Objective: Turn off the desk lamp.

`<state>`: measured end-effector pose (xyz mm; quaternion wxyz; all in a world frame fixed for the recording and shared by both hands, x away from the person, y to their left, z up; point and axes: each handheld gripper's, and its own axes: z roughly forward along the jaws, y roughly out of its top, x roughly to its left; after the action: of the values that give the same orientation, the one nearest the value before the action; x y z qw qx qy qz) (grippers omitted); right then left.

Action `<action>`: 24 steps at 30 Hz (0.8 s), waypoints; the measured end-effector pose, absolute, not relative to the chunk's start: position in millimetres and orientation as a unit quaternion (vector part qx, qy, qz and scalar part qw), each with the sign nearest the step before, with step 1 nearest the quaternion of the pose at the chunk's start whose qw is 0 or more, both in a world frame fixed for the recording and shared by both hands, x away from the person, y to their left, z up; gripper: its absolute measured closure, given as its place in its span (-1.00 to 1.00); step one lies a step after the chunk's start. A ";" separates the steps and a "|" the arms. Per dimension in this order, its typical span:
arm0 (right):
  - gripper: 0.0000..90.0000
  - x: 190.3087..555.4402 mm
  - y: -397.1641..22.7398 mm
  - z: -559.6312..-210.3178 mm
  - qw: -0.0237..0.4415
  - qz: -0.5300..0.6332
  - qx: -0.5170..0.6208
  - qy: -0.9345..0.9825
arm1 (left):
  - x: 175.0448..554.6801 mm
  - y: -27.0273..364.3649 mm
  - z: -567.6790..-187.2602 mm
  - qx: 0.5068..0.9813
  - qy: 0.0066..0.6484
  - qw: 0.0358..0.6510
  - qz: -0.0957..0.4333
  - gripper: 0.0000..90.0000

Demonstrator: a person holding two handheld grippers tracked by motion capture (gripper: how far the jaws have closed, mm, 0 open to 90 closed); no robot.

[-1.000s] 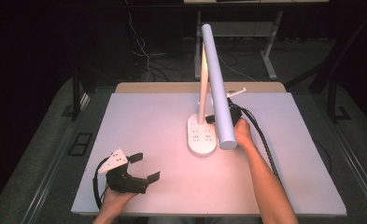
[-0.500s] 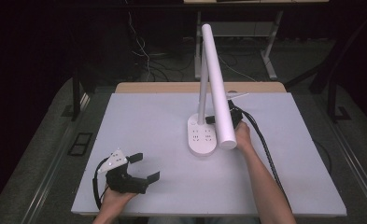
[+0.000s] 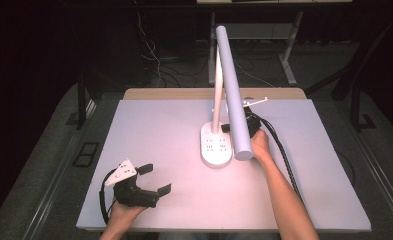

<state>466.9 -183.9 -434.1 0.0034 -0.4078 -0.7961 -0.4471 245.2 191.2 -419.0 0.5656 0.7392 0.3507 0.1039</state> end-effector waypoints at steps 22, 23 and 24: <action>1.00 457.7 -187.7 -420.1 -0.009 -0.435 -0.416 -0.798 | 245.3 193.1 -418.7 0.739 0.353 0.564 0.107 -1.00; 1.00 456.5 -188.1 -417.8 -0.009 -0.436 -0.415 -0.799 | 245.3 193.1 -418.7 0.739 0.353 0.564 0.107 -1.00; 1.00 456.5 -188.1 -417.8 -0.009 -0.436 -0.415 -0.799 | 245.3 193.0 -418.7 0.739 0.353 0.564 0.107 -1.00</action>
<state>456.5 -188.1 -417.8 -0.0095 -0.4148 -0.7988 -0.4357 245.3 193.0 -418.7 0.5642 0.7388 0.3527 0.1070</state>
